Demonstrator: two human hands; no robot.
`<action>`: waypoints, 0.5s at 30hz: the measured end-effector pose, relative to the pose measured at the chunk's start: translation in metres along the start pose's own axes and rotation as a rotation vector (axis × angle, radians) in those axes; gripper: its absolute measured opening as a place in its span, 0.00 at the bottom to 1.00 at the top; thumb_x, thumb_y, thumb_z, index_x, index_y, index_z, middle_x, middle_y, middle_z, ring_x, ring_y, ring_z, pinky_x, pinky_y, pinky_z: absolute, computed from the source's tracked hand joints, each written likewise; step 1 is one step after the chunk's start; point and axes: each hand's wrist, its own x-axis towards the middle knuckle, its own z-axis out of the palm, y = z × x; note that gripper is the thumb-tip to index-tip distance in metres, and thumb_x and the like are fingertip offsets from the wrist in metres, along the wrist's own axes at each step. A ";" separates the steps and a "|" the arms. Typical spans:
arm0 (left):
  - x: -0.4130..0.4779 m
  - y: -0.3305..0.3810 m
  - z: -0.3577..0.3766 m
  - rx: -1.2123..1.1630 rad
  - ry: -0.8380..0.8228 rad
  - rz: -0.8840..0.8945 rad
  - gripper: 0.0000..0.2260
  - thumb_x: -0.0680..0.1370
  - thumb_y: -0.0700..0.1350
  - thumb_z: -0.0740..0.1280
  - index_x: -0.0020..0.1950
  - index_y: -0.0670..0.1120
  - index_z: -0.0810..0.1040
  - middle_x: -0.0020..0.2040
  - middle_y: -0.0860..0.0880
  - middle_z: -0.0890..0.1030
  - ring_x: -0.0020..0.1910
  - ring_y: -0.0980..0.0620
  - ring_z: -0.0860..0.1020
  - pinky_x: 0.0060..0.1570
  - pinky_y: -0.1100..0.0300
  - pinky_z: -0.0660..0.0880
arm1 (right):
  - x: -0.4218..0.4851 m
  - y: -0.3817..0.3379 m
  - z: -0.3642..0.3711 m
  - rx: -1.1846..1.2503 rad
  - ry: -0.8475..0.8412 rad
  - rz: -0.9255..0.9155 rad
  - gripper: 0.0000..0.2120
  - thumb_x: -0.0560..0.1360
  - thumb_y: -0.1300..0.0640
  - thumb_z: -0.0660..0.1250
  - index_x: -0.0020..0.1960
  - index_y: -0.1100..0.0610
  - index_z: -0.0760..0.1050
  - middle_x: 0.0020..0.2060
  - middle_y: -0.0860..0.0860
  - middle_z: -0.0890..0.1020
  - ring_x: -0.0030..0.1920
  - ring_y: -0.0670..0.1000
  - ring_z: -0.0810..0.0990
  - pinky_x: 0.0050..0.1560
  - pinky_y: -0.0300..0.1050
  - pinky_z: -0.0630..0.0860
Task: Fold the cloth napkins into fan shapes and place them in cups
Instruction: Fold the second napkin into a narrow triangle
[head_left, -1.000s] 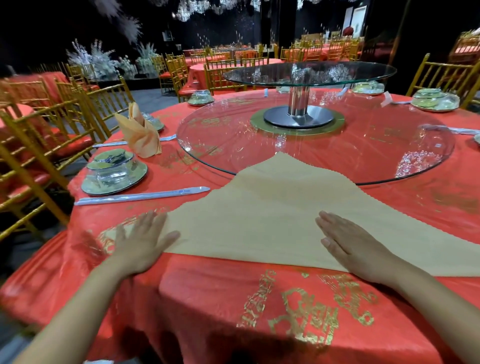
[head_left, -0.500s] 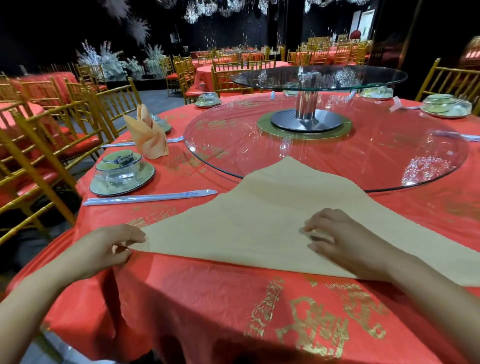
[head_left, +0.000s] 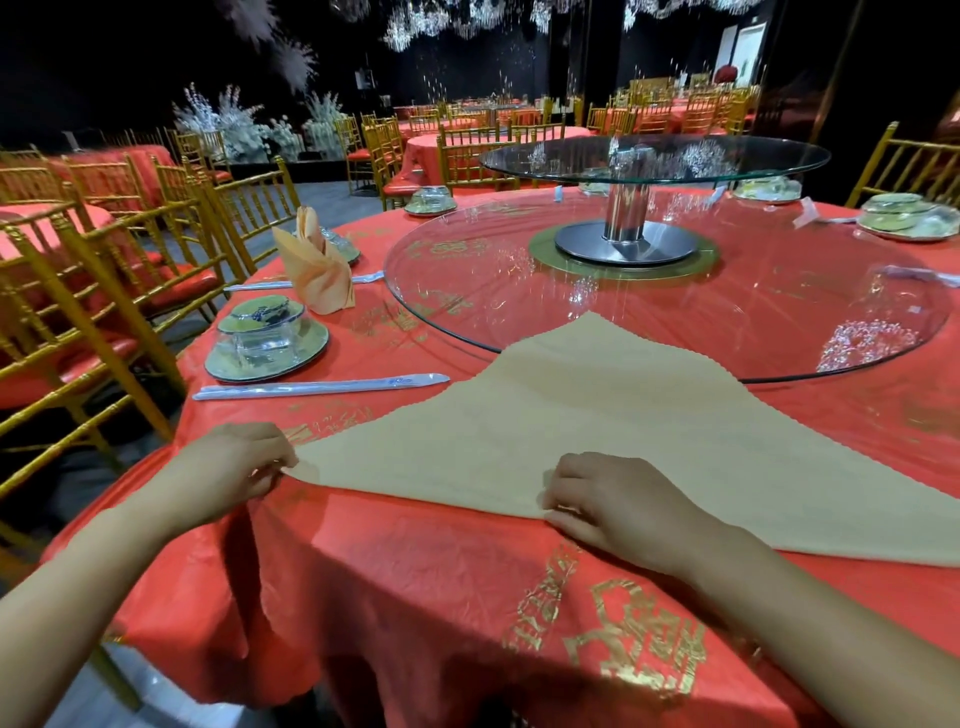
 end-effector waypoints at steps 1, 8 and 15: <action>-0.001 0.000 -0.004 -0.060 0.023 -0.036 0.07 0.65 0.44 0.63 0.41 0.51 0.76 0.37 0.52 0.80 0.36 0.57 0.76 0.36 0.65 0.73 | -0.001 0.000 0.001 -0.034 0.021 -0.013 0.13 0.73 0.46 0.56 0.41 0.49 0.77 0.37 0.44 0.78 0.36 0.46 0.79 0.28 0.37 0.71; 0.005 0.029 -0.078 -0.967 0.341 -0.291 0.14 0.62 0.60 0.74 0.40 0.53 0.83 0.40 0.55 0.83 0.41 0.62 0.79 0.45 0.72 0.74 | -0.031 0.000 -0.025 0.416 -0.106 0.047 0.04 0.72 0.47 0.63 0.40 0.45 0.73 0.34 0.35 0.74 0.41 0.38 0.74 0.41 0.29 0.67; 0.122 0.094 -0.081 -1.110 0.201 -0.353 0.05 0.70 0.36 0.70 0.38 0.45 0.78 0.28 0.56 0.78 0.29 0.62 0.74 0.32 0.71 0.70 | -0.061 -0.004 -0.030 0.606 -0.191 0.242 0.14 0.74 0.59 0.64 0.31 0.51 0.67 0.33 0.38 0.74 0.32 0.40 0.72 0.34 0.30 0.64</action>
